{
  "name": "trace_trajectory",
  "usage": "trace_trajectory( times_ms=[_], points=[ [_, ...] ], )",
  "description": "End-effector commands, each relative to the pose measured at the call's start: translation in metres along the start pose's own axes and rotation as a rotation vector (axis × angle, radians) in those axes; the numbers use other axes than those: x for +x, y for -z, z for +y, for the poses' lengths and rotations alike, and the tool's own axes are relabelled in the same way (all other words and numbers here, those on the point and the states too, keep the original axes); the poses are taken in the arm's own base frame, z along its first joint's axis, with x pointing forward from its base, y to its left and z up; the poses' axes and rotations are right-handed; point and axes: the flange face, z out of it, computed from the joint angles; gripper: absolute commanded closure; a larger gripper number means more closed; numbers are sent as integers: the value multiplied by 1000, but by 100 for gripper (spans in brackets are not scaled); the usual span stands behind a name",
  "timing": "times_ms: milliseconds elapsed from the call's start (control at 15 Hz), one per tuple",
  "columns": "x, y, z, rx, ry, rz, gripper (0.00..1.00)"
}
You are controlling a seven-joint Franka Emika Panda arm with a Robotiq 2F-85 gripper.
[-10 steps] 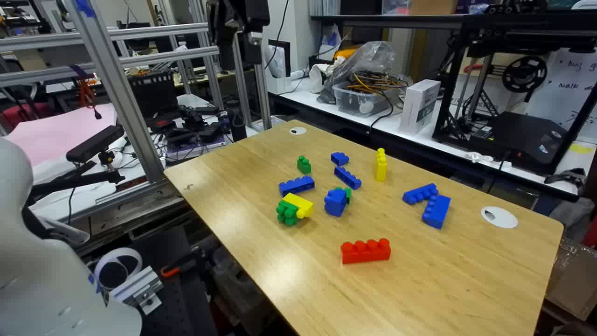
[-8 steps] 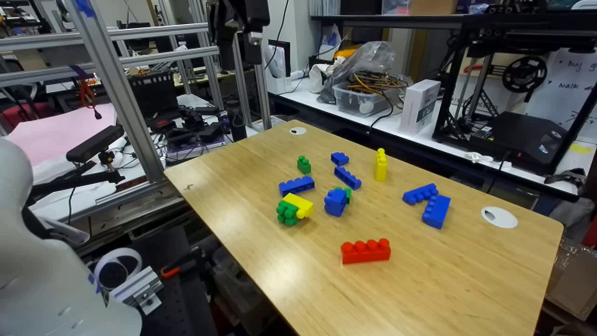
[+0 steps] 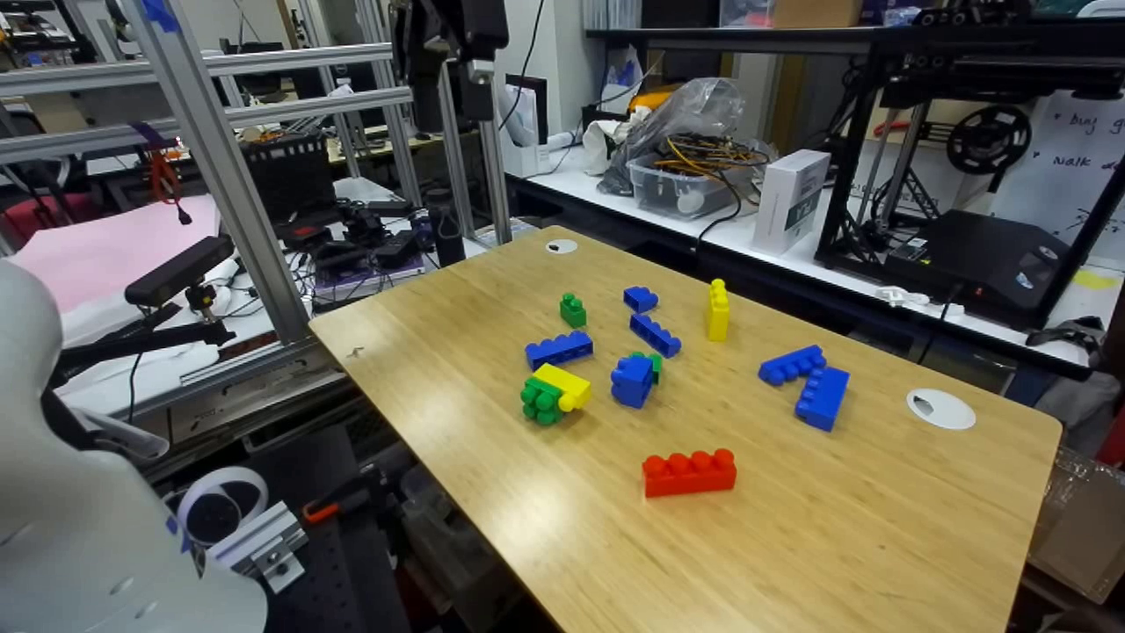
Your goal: Remove the yellow building block from the blue, green and yellow structure
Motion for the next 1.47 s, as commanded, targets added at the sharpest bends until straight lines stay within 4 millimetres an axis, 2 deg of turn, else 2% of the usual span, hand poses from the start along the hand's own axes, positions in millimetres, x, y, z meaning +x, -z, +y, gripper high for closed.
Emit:
trace_trajectory(
  times_ms=[0, 1067, 1267, 1400],
  points=[
    [0, 0, 0, 0, 0, -1, 0],
    [0, 0, 0, 0, 0, -1, 0],
    [14, -9, 4, 2, 126, 12, 0],
    [31, -21, 10, 13, 248, 20, 0]
  ],
)
